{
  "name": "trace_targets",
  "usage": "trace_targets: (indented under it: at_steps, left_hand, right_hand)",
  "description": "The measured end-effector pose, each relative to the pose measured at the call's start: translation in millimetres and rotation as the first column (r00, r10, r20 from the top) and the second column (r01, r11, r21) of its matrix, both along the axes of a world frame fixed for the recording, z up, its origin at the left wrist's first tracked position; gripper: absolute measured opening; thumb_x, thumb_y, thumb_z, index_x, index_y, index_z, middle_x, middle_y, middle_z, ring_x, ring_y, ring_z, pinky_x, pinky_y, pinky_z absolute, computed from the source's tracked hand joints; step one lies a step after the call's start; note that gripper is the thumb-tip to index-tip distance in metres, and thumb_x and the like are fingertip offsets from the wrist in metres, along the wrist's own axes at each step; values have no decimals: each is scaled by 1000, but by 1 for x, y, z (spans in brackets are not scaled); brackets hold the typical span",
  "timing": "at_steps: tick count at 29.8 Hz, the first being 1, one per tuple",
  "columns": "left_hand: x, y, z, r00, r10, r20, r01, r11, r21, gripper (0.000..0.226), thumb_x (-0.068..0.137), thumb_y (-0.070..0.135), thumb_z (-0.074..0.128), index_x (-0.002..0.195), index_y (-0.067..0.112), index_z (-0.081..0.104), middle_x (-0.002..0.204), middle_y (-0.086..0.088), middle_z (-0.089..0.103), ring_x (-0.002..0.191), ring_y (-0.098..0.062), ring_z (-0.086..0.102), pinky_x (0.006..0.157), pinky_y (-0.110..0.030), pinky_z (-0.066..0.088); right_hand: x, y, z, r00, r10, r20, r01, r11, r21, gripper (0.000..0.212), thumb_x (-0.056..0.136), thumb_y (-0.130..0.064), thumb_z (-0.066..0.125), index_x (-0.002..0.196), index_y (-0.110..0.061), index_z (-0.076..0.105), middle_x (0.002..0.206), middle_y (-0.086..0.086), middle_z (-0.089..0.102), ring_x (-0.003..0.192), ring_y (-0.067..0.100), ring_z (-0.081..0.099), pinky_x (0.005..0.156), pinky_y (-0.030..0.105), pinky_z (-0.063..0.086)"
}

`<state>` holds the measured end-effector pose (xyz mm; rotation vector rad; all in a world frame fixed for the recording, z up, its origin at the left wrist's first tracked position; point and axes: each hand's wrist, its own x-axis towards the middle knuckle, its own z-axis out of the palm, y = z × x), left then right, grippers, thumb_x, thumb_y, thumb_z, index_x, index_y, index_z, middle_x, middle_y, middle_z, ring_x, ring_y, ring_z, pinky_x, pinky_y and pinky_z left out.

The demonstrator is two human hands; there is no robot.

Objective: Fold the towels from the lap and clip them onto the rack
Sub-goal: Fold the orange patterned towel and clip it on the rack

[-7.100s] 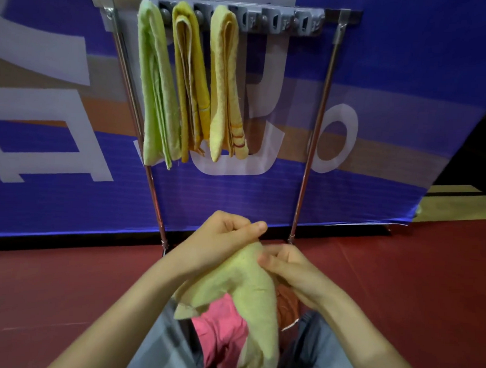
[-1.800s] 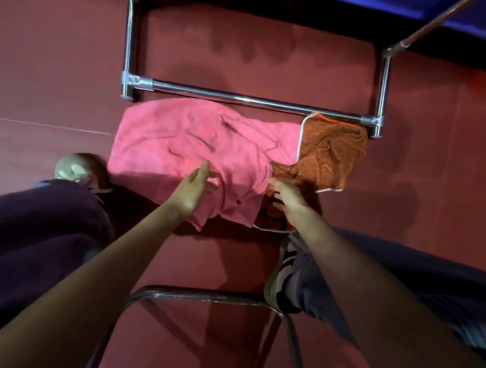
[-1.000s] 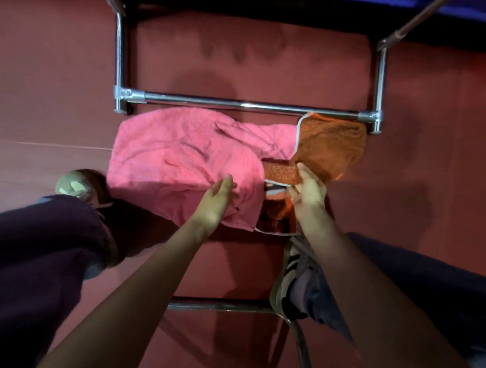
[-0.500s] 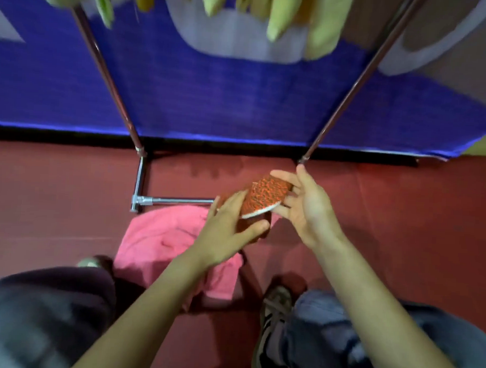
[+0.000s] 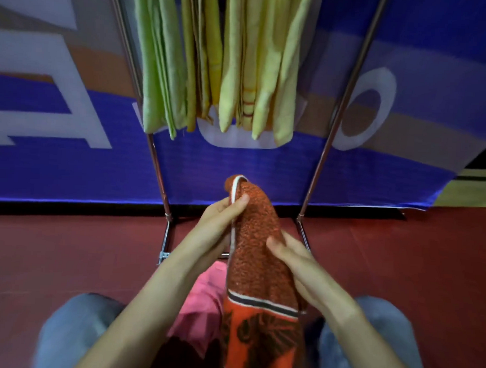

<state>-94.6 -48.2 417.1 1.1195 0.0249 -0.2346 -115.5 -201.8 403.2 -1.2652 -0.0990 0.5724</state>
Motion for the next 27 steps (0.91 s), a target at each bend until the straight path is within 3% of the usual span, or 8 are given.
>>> trace_targets:
  at_steps: [4,8,12,15,17,21,24,27]
  left_hand:
    - [-8,5,4,994,17,-107,-28,995,-100,39,74,43,60,84,7,70,76,-3,73,73,-10,69,67,-21,57]
    - [-49,12,-3,993,41,-106,-35,998,54,19,86,32,50,92,15,54,55,10,70,55,2,66,49,-14,52]
    - [-107,14,-1,986,-149,-75,159,974,159,82,39,53,83,110,20,57,93,14,73,91,-2,66,71,-11,50]
    - [-119,11,-1,997,-76,-9,75,941,330,56,50,30,79,101,15,60,80,9,74,78,-6,66,71,-16,52]
    - [-111,6,6,998,55,-9,-49,941,334,28,67,12,74,92,8,62,64,5,71,58,-5,64,55,-15,51]
    - [-104,2,20,972,228,-48,-214,956,198,15,82,7,58,94,2,66,68,-1,72,58,-9,64,54,-19,54]
    - [-98,-3,23,958,273,-85,-261,957,128,14,85,7,54,94,1,64,60,1,71,54,-7,65,52,-16,53]
    - [-96,-11,22,951,283,-127,-270,957,110,16,84,8,55,94,-2,64,60,-1,71,52,-9,65,52,-18,54]
  right_hand:
    - [-15,6,6,992,-114,49,118,989,-84,10,82,-6,57,85,-13,63,67,-6,72,63,4,66,61,15,53]
    - [-10,9,18,956,-291,-21,292,956,38,8,84,-10,58,84,-10,65,68,-1,73,63,9,68,60,19,55]
    - [-1,13,34,911,-403,-88,411,902,130,11,87,-11,55,83,-6,64,60,0,71,55,9,67,51,18,53]
    - [1,16,35,907,-398,-137,414,902,121,13,88,-14,54,89,-4,62,58,1,71,53,10,67,50,20,54]
    - [-1,15,28,931,-334,-144,346,936,68,27,90,-20,51,106,0,60,73,7,74,65,13,69,63,23,57]
    - [-30,5,14,964,-244,102,257,954,-155,61,79,-47,56,133,-23,39,139,1,45,119,7,47,101,21,37]
    - [-66,0,14,938,-72,340,142,973,-184,92,46,-79,62,125,-40,35,136,-17,39,122,-8,39,96,3,31]
    - [-84,-2,15,853,8,522,142,958,-247,81,54,-80,57,122,-42,38,141,-16,33,131,-11,27,103,3,24]
